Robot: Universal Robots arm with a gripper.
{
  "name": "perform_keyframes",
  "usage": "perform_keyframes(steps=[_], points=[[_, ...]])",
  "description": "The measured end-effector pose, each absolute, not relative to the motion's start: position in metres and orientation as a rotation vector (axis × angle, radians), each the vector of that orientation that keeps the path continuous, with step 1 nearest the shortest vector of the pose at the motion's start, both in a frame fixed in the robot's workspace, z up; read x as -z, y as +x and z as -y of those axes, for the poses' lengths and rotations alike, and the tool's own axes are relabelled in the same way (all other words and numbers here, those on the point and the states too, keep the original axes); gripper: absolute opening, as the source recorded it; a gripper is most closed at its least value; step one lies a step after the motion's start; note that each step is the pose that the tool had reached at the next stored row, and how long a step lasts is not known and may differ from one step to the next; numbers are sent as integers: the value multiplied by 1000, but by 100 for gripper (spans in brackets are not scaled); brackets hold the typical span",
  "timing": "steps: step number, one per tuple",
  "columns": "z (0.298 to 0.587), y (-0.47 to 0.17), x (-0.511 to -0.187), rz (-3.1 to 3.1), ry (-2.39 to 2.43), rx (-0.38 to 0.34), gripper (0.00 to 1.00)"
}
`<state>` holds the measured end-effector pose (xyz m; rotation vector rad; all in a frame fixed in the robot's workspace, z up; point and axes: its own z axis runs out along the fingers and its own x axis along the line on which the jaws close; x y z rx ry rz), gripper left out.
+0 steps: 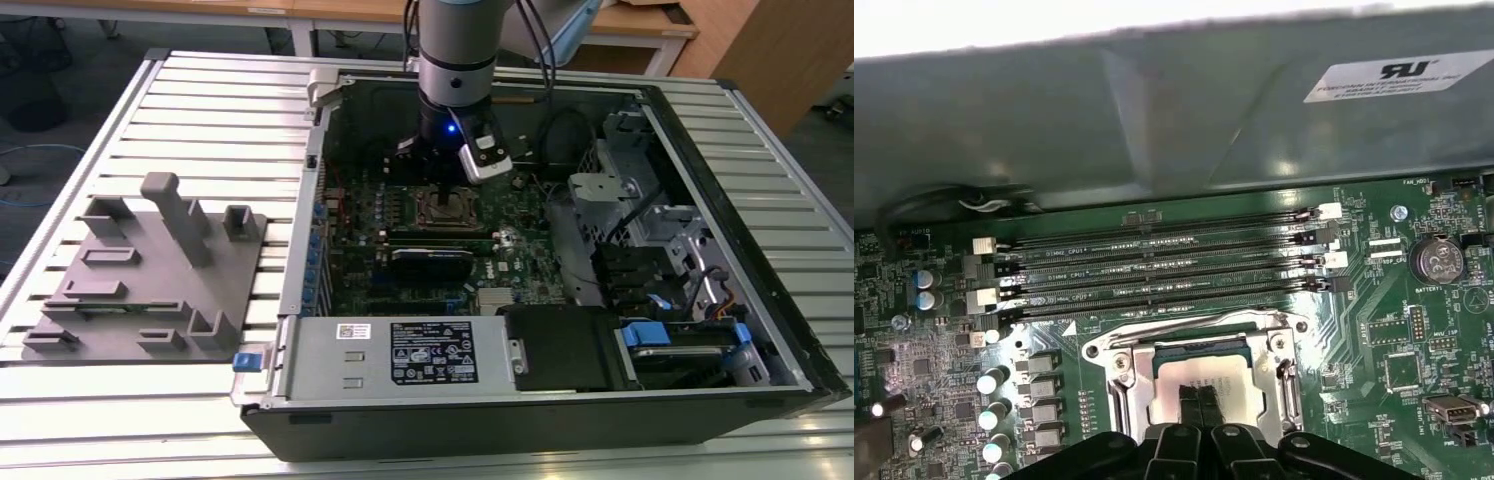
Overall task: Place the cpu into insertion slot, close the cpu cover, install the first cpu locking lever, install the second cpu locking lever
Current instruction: 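Install the first cpu locking lever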
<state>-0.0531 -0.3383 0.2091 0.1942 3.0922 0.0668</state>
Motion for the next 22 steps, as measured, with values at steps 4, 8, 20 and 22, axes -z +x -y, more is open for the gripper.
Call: perform_keyframes(steps=[4, 8, 20, 22], points=[[338, -53, -212, -3092, 194, -67, 11], [338, -53, -214, -3092, 194, -68, 11], [338, -51, -214, -3112, 196, -66, 11], [338, -49, -214, -3112, 195, -66, 11]])
